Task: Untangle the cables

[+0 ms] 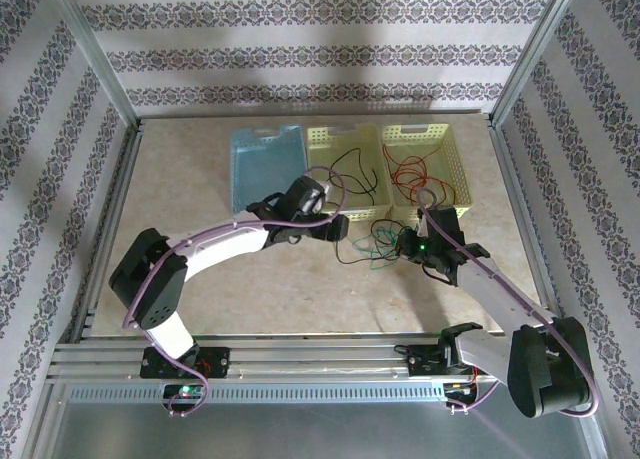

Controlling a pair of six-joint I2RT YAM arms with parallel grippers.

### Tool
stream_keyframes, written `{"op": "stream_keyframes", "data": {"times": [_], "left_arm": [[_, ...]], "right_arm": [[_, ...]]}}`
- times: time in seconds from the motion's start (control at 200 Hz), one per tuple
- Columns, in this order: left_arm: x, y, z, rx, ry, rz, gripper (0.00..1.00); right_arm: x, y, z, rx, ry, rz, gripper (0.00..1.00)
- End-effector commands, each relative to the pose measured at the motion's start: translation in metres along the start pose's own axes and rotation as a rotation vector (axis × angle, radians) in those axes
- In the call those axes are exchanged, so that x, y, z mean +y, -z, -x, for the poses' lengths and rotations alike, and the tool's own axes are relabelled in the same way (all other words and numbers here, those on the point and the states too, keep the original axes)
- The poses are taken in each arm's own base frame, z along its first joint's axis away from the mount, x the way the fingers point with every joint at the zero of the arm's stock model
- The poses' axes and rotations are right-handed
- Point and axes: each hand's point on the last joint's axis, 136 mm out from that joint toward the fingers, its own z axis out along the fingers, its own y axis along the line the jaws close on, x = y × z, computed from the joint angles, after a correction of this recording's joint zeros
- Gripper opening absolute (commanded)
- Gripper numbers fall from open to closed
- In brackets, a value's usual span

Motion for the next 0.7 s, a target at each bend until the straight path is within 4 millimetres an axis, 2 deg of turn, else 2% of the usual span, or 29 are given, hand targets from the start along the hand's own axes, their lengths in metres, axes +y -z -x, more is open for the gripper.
{"op": "stream_keyframes", "data": {"times": [0.0, 0.11, 0.24, 0.47, 0.695], "left_arm": [[-0.049, -0.009, -0.011, 0.01, -0.14, -0.163, 0.88], [-0.071, -0.022, -0.032, 0.065, -0.287, -0.224, 0.87], [-0.082, -0.036, -0.045, 0.105, -0.414, -0.238, 0.82], [-0.073, -0.062, -0.05, 0.124, -0.529, -0.183, 0.69], [-0.068, -0.076, -0.077, 0.211, -0.543, -0.223, 0.54]], "right_arm": [[0.01, 0.003, 0.01, -0.011, -0.007, 0.032, 0.0], [0.012, 0.003, 0.01, -0.001, -0.012, 0.039, 0.0], [0.013, 0.002, 0.009, 0.019, -0.026, 0.048, 0.0], [0.011, 0.0, 0.008, 0.042, -0.058, 0.06, 0.0], [0.005, 0.0, 0.01, 0.048, -0.101, 0.066, 0.0]]}}
